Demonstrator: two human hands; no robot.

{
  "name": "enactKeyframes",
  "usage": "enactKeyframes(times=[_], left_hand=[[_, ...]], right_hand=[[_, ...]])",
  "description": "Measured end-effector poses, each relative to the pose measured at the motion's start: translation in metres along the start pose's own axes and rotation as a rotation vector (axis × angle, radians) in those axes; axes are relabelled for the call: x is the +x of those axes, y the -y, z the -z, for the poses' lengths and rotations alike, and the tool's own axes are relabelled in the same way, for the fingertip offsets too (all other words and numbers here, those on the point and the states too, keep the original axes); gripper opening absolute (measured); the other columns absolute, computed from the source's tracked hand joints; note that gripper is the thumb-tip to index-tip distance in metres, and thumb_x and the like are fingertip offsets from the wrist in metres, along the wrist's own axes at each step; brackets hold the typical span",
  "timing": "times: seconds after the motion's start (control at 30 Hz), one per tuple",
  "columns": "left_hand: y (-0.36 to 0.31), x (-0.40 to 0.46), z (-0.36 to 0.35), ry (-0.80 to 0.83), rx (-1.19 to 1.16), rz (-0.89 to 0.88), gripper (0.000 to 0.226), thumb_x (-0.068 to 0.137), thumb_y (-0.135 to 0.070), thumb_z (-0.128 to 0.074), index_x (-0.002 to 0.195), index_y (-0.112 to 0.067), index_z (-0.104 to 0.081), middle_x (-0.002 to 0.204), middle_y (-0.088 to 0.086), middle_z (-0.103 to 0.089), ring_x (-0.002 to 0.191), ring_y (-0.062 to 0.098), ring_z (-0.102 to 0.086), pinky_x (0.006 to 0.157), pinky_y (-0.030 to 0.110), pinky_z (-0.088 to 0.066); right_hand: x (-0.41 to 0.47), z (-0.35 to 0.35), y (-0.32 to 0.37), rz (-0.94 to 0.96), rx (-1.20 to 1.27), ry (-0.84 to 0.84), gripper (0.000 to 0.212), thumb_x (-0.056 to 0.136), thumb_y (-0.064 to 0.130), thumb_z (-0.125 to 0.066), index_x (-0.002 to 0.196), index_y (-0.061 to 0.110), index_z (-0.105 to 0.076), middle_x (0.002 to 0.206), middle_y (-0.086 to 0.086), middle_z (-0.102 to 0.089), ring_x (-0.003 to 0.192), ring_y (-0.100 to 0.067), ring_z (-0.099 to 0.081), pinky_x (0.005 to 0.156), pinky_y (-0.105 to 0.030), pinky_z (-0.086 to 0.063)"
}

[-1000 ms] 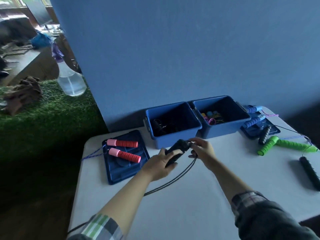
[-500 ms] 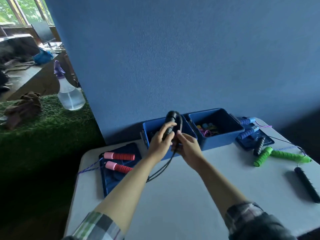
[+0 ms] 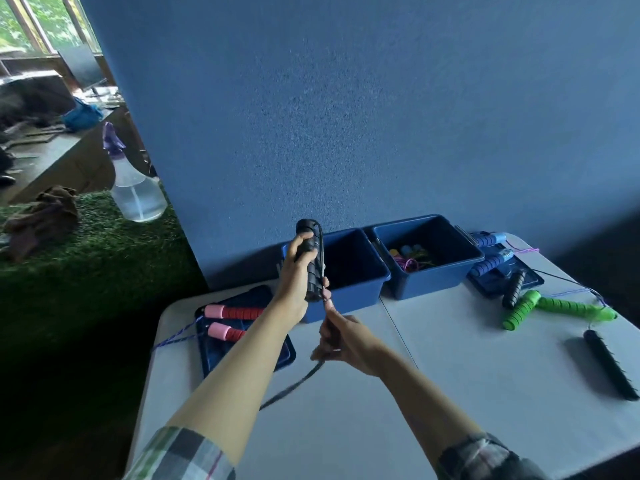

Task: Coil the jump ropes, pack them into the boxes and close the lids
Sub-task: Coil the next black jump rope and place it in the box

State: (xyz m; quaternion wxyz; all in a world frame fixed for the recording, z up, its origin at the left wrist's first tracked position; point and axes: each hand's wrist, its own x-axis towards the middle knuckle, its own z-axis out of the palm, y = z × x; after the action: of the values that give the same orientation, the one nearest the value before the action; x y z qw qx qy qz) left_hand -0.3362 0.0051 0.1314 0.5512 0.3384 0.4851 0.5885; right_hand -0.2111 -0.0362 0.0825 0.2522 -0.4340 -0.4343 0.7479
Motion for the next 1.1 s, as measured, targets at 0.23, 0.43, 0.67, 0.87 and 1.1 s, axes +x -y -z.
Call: enactKeyframes(times=[0.23, 0.43, 0.67, 0.87, 1.1], left_hand=[[-0.029, 0.01, 0.029, -0.201, 0.02, -0.102, 0.031, 0.096, -0.012, -0.043, 0.1, -0.039, -0.056, 0.077, 0.012, -0.045, 0.047, 0.017, -0.041, 0.046, 0.022, -0.035], [-0.045, 0.015, 0.057, -0.246, 0.161, -0.206, 0.031, 0.098, -0.015, -0.047, 0.097, -0.044, -0.058, 0.088, 0.013, -0.044, 0.046, 0.018, -0.042, 0.041, 0.023, -0.036], [-0.06, 0.014, 0.07, -0.249, 0.259, -0.285, 0.028, 0.097, -0.019, -0.05, 0.103, -0.045, -0.057, 0.085, 0.01, -0.047, 0.05, 0.017, -0.044, 0.043, 0.025, -0.038], [-0.05, 0.013, 0.086, -0.15, 0.628, -0.373, 0.027, 0.099, -0.027, -0.048, 0.103, -0.053, -0.053, 0.076, 0.005, -0.051, 0.053, 0.022, -0.048, 0.049, 0.033, -0.045], [-0.011, -0.001, 0.082, 0.373, 1.469, -0.492, 0.041, 0.094, -0.061, -0.019, 0.134, -0.065, -0.021, 0.109, 0.008, -0.046, 0.08, 0.026, -0.062, 0.081, 0.038, -0.05]], right_hand=[[-0.022, 0.02, 0.005, 0.027, -0.352, 0.077, 0.033, 0.096, 0.033, -0.051, 0.07, 0.012, -0.051, 0.055, 0.002, -0.044, 0.047, -0.013, -0.043, 0.052, -0.027, -0.048], [-0.038, 0.036, 0.025, 0.046, -0.291, 0.063, 0.032, 0.097, 0.03, -0.049, 0.076, 0.007, -0.054, 0.055, 0.002, -0.032, 0.045, -0.012, -0.031, 0.048, -0.027, -0.04], [-0.051, 0.043, 0.044, 0.04, -0.813, 0.121, 0.021, 0.095, 0.022, -0.05, 0.087, 0.01, -0.066, 0.055, 0.005, -0.048, 0.047, -0.014, -0.053, 0.052, -0.024, -0.045], [-0.052, 0.058, 0.062, 0.351, -1.081, -0.195, 0.017, 0.09, 0.02, -0.058, 0.078, 0.022, -0.07, 0.053, 0.009, -0.054, 0.045, -0.002, -0.046, 0.05, -0.013, -0.037], [-0.038, 0.066, 0.073, 0.788, -1.189, -0.257, 0.01, 0.092, 0.02, -0.057, 0.091, 0.014, -0.065, 0.08, 0.009, -0.06, 0.069, -0.007, -0.052, 0.066, -0.024, -0.045]])
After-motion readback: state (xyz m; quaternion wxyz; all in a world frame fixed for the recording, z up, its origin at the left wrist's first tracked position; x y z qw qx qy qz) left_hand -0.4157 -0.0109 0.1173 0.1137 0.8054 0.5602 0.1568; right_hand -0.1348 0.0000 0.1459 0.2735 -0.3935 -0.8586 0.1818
